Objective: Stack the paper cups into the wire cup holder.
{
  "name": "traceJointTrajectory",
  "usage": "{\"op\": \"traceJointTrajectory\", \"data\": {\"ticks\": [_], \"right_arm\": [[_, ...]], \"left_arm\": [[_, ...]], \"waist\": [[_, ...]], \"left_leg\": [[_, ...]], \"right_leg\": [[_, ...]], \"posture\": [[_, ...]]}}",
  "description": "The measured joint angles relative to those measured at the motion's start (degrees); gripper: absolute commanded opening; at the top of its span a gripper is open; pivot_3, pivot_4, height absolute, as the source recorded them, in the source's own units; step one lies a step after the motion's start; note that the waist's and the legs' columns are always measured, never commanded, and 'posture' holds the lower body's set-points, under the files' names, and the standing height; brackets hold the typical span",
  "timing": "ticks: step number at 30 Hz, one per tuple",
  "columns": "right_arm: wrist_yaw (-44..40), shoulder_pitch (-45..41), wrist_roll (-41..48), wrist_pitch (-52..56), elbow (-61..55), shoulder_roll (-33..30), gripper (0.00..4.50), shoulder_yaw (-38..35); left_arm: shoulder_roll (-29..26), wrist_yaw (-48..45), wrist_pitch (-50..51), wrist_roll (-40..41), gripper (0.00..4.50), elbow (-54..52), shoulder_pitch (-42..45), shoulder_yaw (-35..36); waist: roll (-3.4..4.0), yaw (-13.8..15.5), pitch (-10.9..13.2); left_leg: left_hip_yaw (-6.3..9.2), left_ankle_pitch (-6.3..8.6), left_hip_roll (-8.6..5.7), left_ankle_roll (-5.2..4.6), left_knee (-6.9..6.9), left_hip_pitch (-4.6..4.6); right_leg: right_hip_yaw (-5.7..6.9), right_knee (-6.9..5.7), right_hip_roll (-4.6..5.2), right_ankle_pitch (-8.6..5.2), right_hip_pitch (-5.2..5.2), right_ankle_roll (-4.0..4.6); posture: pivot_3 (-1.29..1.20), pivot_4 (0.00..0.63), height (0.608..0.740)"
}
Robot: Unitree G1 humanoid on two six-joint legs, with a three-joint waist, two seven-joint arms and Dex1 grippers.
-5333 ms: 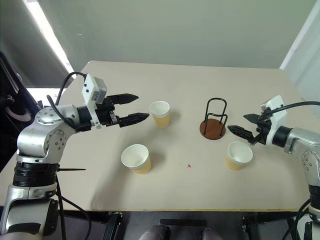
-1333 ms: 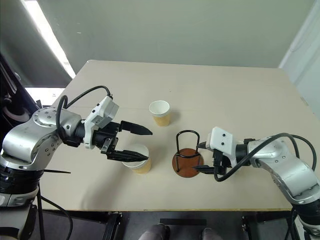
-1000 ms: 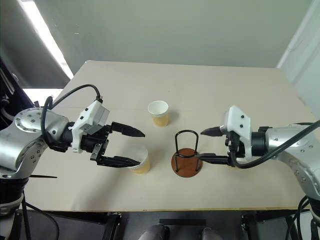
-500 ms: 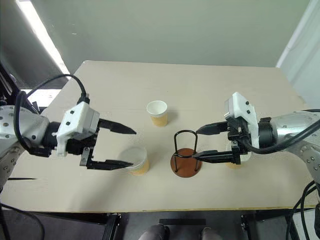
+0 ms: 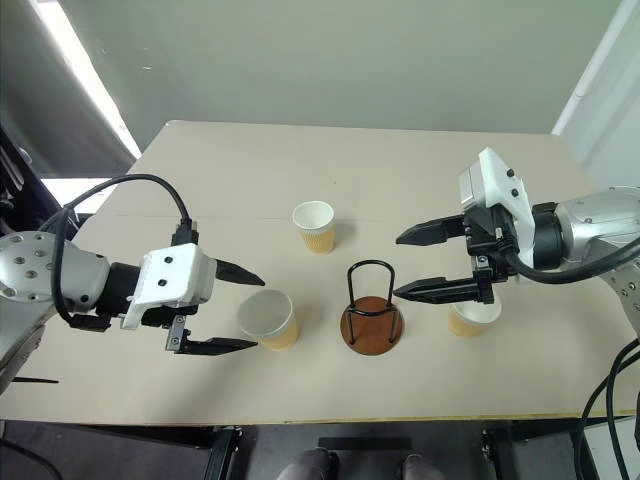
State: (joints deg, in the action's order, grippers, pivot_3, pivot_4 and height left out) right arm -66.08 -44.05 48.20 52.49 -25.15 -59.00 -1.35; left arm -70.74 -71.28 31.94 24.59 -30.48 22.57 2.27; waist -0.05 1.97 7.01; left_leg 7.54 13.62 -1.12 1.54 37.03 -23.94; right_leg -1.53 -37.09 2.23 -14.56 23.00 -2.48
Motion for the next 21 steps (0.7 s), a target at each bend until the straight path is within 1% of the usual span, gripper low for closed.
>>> {"op": "traceJointTrajectory", "data": {"ticks": [7,14,21], "right_arm": [[-0.4,0.0,0.0,0.3,0.0,-1.0,3.58,0.0],[-0.4,0.0,-0.2,0.3,0.0,-1.0,3.58,0.0],[-0.3,0.0,-1.1,0.3,0.0,-1.0,3.58,0.0]], "left_arm": [[-2.2,0.0,-1.8,-4.4,4.5,0.1,-1.2,-1.6],[-2.1,0.0,-2.0,-5.6,4.5,0.1,-1.3,-3.7],[-0.5,-1.0,-5.3,-9.3,4.5,2.5,-0.4,-8.6]], "waist": [[0.0,0.0,0.0],[0.0,0.0,0.0],[0.0,0.0,0.0]], "left_leg": [[0.0,0.04,0.01,0.04,0.0,-0.07],[0.0,0.05,0.01,0.05,0.0,-0.07],[0.0,0.05,0.02,0.05,0.0,-0.07]], "right_leg": [[0.0,0.01,0.0,0.0,0.07,0.0],[0.0,0.0,0.0,0.0,0.08,0.0],[0.0,-0.03,0.0,0.0,0.1,0.01]], "posture": [[0.0,0.15,0.74],[0.0,0.15,0.74],[0.0,0.15,0.74]]}}
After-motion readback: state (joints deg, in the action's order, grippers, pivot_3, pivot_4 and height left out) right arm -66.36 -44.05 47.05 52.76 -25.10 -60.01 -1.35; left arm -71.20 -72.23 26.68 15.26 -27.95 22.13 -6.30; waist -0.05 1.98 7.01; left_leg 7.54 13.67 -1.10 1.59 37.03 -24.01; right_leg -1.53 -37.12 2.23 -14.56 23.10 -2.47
